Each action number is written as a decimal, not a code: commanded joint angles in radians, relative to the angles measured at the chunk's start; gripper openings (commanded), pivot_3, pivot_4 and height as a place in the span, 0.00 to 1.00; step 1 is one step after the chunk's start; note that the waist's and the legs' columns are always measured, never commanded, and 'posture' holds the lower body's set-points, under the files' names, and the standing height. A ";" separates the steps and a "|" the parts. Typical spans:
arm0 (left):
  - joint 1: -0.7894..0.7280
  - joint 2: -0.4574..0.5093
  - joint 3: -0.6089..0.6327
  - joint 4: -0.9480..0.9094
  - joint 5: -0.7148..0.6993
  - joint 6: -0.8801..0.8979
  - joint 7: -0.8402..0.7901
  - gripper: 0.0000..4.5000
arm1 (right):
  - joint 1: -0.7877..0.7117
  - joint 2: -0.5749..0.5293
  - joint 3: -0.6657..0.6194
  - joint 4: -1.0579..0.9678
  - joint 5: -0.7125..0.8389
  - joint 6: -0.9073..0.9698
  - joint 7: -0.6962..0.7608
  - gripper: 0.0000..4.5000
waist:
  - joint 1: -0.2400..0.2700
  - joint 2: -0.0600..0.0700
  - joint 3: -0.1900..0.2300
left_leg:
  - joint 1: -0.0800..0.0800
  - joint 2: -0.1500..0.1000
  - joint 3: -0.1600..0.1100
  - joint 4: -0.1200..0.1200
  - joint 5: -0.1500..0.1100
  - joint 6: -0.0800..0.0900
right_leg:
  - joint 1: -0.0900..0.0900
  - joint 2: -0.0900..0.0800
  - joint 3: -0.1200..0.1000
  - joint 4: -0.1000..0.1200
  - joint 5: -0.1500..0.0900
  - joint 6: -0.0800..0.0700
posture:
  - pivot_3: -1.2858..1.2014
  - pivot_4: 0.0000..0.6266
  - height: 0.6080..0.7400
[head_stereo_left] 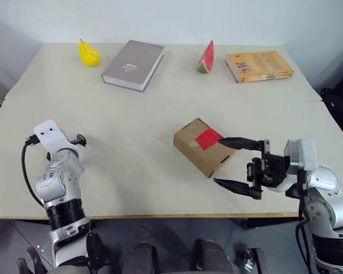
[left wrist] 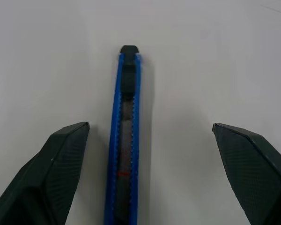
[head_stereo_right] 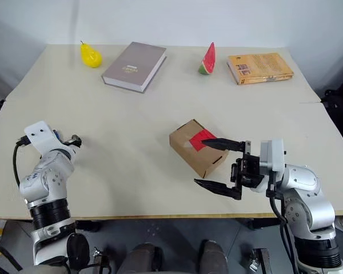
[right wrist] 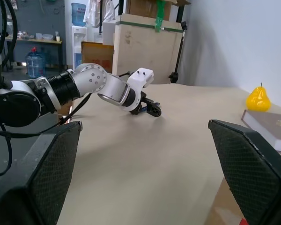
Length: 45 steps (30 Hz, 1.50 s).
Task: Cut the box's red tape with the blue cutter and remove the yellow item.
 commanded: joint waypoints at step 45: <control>0.031 0.446 -1.009 -0.098 0.253 -0.658 -1.645 0.10 | 0.126 -0.286 0.190 -0.277 -0.272 0.238 -0.227 0.47 | 0.005 0.013 0.003 | -0.004 0.003 0.016 -0.001 -0.005 0.002 | -0.007 0.002 0.000 -0.007 -0.001 -0.001 | 0.52 0.24 1.00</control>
